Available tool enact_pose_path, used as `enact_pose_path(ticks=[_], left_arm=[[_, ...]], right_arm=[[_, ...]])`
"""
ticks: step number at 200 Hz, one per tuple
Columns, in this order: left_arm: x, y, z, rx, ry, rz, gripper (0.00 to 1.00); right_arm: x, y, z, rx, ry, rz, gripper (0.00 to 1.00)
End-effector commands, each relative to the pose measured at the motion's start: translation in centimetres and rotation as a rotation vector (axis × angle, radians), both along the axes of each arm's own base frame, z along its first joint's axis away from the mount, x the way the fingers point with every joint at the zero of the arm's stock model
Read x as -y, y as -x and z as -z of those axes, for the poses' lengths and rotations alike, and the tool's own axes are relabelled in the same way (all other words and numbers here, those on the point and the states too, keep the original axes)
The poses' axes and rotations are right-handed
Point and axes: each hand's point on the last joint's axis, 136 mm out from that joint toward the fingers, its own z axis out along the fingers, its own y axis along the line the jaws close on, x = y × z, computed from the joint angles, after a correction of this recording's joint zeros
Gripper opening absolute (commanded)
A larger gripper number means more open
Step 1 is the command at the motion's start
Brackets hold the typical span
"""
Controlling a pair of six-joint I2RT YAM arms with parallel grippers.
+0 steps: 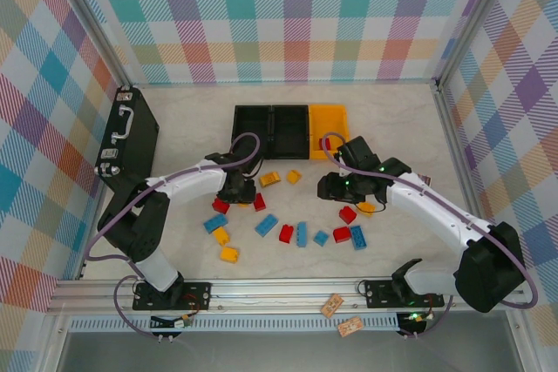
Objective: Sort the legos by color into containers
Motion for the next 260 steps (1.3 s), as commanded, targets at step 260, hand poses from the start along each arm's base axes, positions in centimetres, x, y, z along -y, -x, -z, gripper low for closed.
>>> enact_pose_path(ticks=[260], left_arm=[[1.0, -19.6, -5.0, 0.119, -0.021, -0.089, 0.15]], right_arm=[[-4.8, -0.3, -4.5, 0.099, -0.173, -0.104, 0.49]])
